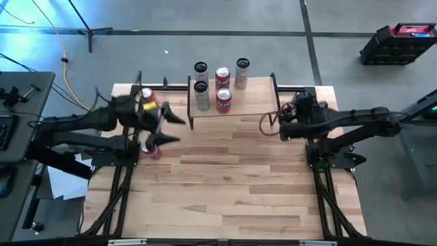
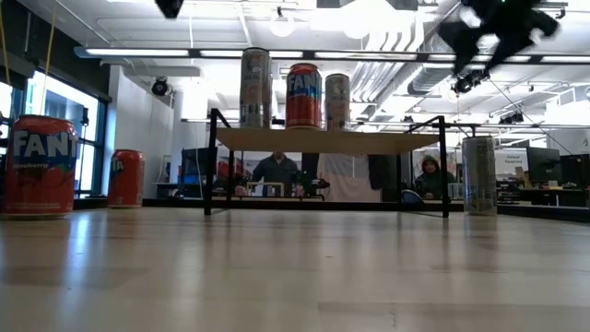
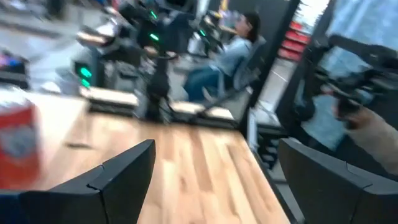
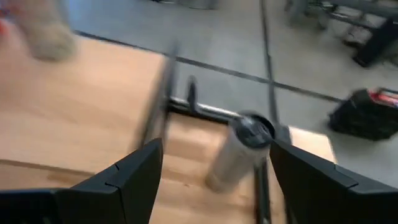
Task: Place canned beverage on shelf
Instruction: Put the white yellow soda can on the shelf aligned with the other white yellow soda can
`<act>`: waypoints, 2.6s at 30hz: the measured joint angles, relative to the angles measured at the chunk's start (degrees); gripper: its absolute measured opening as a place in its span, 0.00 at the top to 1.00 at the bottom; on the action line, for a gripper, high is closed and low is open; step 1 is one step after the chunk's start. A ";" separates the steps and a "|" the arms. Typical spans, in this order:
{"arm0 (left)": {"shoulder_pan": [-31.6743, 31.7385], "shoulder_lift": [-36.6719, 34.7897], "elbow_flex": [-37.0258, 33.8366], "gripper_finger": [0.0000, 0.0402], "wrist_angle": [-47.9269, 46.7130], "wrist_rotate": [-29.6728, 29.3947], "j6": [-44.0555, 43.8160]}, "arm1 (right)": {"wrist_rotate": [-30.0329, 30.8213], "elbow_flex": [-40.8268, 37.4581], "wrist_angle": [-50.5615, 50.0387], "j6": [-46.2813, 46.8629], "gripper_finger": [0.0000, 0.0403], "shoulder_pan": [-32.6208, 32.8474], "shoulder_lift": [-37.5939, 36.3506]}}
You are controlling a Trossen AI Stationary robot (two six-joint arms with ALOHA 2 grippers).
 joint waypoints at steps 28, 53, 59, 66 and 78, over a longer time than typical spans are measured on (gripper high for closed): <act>-0.41 -10.66 -3.40 0.18 -5.08 1.61 3.67 | -12.39 -5.31 15.46 -5.07 0.03 -28.08 -7.01; -0.41 -10.62 -3.40 0.18 -5.14 1.58 2.83 | -31.52 -5.31 27.49 -17.31 0.02 -52.07 5.34; -0.43 -10.62 -3.40 0.18 -5.20 1.56 2.86 | -34.29 -5.31 28.58 -18.21 0.06 -53.73 8.20; -0.46 -10.61 -3.40 0.18 -6.80 1.54 1.97 | -38.41 -5.31 28.65 -18.73 0.14 -57.19 10.22; -0.48 -10.60 -3.40 0.18 -7.72 1.53 1.41 | -41.12 -5.31 29.16 -21.67 0.30 -60.47 10.20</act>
